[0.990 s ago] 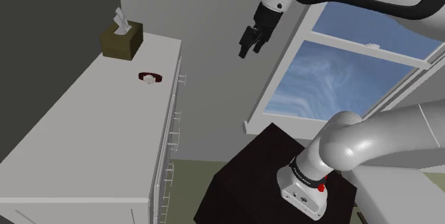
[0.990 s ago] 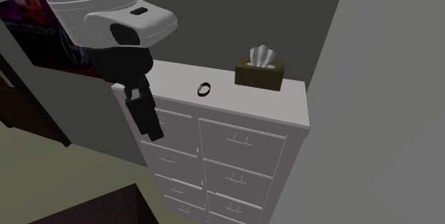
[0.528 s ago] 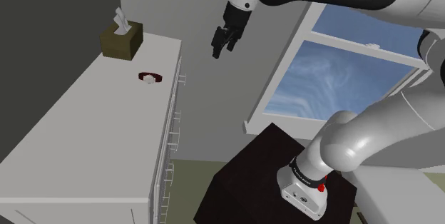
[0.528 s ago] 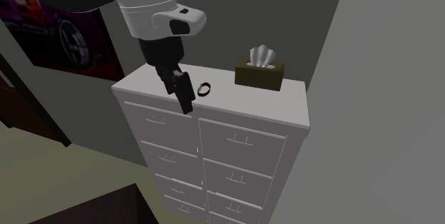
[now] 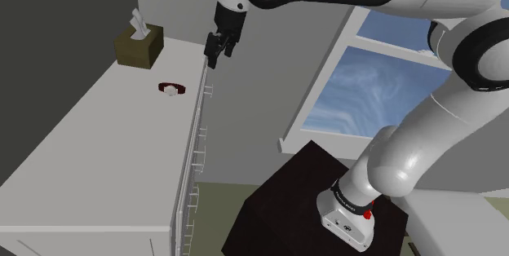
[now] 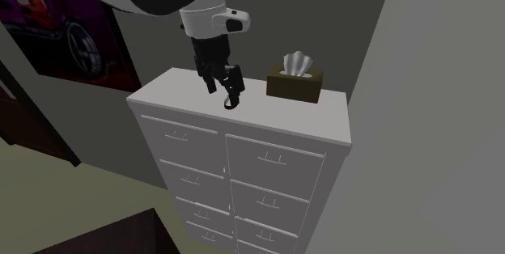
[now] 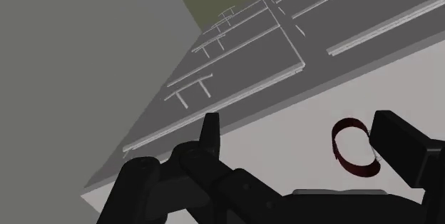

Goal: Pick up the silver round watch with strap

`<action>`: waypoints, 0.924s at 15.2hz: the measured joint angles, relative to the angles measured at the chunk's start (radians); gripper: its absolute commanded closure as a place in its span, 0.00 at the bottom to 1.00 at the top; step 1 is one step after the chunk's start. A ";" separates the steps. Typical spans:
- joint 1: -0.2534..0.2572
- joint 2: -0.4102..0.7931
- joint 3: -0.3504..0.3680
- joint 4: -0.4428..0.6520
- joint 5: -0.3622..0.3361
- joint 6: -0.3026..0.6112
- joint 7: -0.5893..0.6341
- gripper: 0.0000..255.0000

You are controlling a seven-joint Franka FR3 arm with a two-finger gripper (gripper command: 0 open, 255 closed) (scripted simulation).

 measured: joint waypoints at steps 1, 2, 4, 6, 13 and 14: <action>0.007 0.037 0.009 0.033 -0.013 0.001 -0.002 0.00; 0.018 0.060 0.020 0.052 -0.024 0.003 0.004 0.00; 0.038 0.133 0.039 0.126 -0.053 -0.003 0.006 0.00; 0.066 0.210 0.059 0.206 -0.087 -0.013 0.015 0.00; 0.160 0.440 0.091 0.460 -0.190 -0.060 0.005 0.00; 0.163 0.448 0.092 0.455 -0.194 -0.049 0.007 0.00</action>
